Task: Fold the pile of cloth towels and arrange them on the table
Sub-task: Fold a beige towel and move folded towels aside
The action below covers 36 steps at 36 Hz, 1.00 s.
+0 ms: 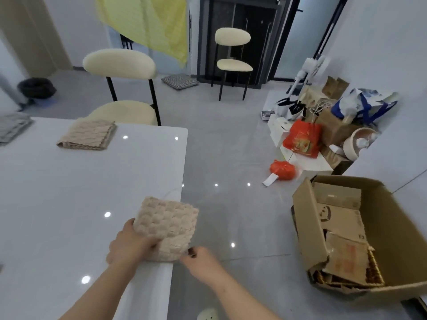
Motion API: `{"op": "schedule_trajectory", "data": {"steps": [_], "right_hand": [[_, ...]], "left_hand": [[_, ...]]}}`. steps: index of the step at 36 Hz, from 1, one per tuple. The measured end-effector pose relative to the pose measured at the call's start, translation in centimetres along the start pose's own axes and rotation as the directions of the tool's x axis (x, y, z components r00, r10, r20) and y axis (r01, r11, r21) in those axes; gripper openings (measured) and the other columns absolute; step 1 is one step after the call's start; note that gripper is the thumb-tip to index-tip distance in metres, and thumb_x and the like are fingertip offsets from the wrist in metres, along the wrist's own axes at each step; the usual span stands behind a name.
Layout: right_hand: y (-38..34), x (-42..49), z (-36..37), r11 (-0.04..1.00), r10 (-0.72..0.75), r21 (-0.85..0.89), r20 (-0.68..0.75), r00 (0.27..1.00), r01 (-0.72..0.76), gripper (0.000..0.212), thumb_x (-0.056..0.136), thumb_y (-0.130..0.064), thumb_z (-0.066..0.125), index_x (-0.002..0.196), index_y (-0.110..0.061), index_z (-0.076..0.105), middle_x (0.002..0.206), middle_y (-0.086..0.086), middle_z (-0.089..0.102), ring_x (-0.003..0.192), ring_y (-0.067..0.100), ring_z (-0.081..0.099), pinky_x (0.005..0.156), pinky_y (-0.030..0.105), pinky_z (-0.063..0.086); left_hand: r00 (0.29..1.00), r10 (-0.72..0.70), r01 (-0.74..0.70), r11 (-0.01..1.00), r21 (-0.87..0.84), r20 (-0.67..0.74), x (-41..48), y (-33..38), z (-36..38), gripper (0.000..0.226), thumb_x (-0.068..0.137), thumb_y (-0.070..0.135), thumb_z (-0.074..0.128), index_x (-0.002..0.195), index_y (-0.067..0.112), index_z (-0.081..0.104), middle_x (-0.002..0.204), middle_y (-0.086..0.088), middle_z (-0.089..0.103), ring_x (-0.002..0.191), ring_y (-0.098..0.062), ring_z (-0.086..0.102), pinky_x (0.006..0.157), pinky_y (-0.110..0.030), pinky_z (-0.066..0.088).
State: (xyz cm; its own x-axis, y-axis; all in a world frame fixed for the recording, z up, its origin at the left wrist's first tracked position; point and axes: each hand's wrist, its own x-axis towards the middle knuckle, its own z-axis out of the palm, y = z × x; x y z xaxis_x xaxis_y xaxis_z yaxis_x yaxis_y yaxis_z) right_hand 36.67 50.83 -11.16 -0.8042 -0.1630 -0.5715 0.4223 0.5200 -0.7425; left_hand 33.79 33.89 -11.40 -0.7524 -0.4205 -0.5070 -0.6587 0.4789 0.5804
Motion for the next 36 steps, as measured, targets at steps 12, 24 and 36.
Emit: {"op": "schedule_trajectory", "data": {"steps": [12, 24, 36], "right_hand": [[-3.5, 6.7, -4.0, 0.950, -0.038, 0.308, -0.067, 0.997, 0.057, 0.031, 0.083, -0.016, 0.062, 0.109, -0.026, 0.049, 0.090, -0.010, 0.059, 0.084, 0.008, 0.059, 0.077, 0.022, 0.049], [-8.7, 11.1, -3.1, 0.835, -0.010, 0.550, 0.071, 0.997, -0.031, 0.051, 0.073, -0.020, 0.071, 0.118, -0.015, 0.046, 0.113, 0.006, 0.060, 0.106, 0.025, 0.059, 0.100, 0.047, 0.045], [-11.6, 16.6, -4.9, 0.987, -0.146, 0.004, 0.471, 0.870, 0.164, 0.078, 0.070, -0.012, 0.059, 0.140, -0.026, 0.027, 0.131, -0.002, 0.053, 0.115, 0.017, 0.055, 0.099, 0.040, 0.048]], "left_hand": [[0.981, -0.186, 0.150, 0.902, -0.405, -0.053, 1.9, 3.0, 0.6, 0.046, 0.065, 0.057, 0.053, 0.082, 0.014, 0.056, 0.092, -0.007, 0.064, 0.089, -0.029, 0.058, 0.087, -0.047, 0.049], [0.969, -0.238, 0.072, 0.544, -0.836, -0.071, -0.2, 3.7, 0.2, 0.091, 0.082, 0.003, 0.066, 0.145, 0.033, 0.007, 0.112, -0.007, 0.054, 0.105, -0.028, 0.057, 0.097, -0.045, 0.046], [0.844, -0.473, 0.009, 0.484, -0.875, -0.253, 2.0, 6.7, -0.4, 0.042, 0.089, 0.021, 0.058, 0.122, 0.031, 0.033, 0.098, -0.008, 0.055, 0.083, -0.027, 0.060, 0.080, -0.039, 0.051]]}}
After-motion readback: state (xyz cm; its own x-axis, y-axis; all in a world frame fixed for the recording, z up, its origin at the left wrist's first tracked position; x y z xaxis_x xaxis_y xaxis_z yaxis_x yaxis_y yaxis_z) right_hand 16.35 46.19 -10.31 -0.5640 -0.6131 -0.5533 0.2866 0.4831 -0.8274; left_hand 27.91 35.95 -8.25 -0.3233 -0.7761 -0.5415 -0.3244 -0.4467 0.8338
